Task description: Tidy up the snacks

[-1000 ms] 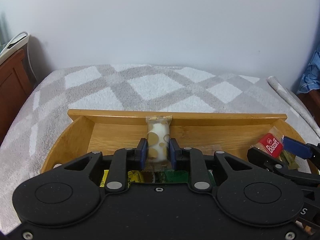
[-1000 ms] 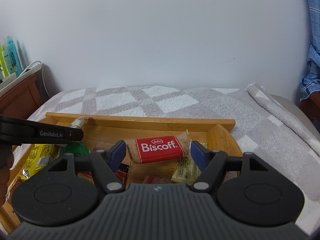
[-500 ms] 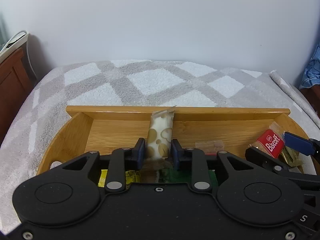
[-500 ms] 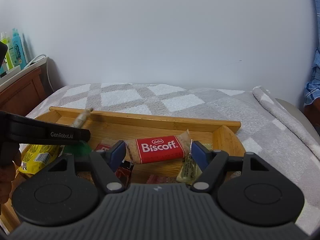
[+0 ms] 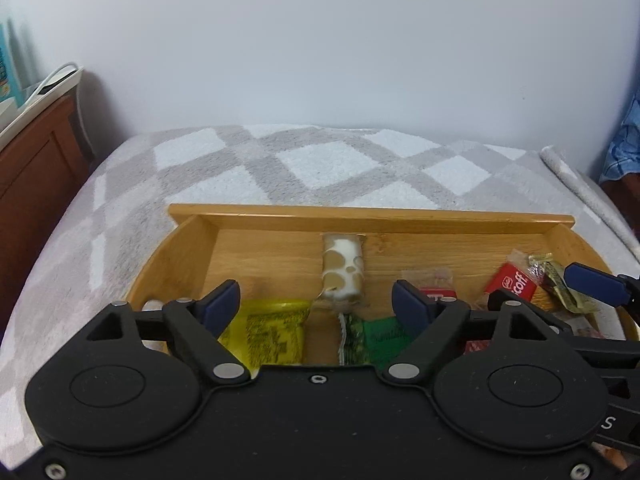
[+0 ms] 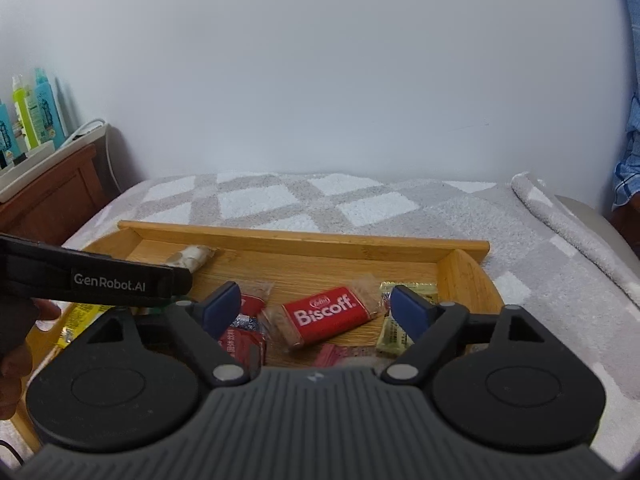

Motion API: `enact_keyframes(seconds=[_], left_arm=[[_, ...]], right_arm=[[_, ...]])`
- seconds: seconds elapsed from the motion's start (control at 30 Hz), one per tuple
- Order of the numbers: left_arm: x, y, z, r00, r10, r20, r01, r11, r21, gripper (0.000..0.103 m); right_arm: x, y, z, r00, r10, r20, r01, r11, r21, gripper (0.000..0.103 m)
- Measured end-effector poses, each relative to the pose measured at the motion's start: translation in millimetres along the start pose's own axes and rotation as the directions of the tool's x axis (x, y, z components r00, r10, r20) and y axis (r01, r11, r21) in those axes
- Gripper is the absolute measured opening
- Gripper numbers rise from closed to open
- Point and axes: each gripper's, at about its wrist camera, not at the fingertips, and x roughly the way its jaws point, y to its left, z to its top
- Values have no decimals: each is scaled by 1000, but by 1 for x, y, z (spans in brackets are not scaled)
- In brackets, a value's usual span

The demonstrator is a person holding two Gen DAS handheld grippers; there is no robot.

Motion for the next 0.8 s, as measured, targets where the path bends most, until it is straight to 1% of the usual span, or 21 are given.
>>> enact_keyframes(seconds=[0.17, 0.37, 0.5, 0.63, 0.8], left_arm=[[-20, 6, -7, 1000, 4, 12, -4, 1000, -3, 86], [-50, 9, -22, 999, -17, 33, 17, 1000, 3, 88], [-71, 7, -33, 998, -29, 52, 28, 999, 20, 90], [-92, 8, -46, 997, -46, 66, 45, 999, 7, 90], [-116, 10, -64, 995, -49, 83, 50, 999, 1, 91]], right_arm=[[-17, 8, -2, 999, -3, 33, 4, 1000, -29, 95], [-42, 11, -8, 998, -12, 64, 15, 999, -44, 102], [-63, 8, -9, 996, -10, 89, 11, 1000, -14, 103], [-83, 9, -10, 994, -13, 111, 14, 1000, -2, 103], [-107, 12, -24, 991, -14, 130, 13, 1000, 11, 103]])
